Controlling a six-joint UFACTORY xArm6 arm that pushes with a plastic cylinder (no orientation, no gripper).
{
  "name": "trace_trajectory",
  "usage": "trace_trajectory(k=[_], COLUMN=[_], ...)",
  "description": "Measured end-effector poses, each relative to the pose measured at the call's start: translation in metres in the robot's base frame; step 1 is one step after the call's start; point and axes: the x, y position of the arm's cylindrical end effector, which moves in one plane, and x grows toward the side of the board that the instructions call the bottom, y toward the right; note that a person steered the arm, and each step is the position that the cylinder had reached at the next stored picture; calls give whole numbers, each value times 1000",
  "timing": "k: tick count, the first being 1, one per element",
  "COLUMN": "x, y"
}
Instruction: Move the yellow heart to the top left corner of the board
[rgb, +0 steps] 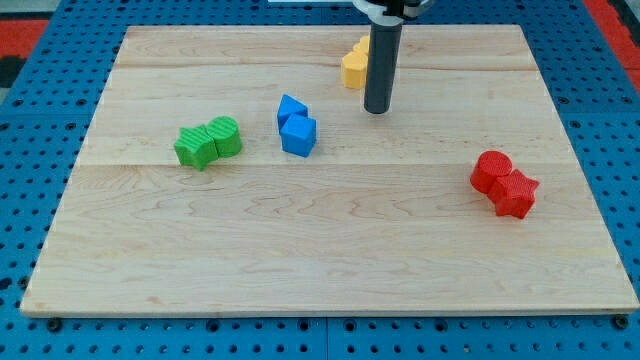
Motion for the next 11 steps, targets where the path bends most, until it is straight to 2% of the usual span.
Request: trace_trajectory(k=[6,7,9,10,11], x=[-14,-14,-53,-98,-98], y=[31,56,56,31,-63])
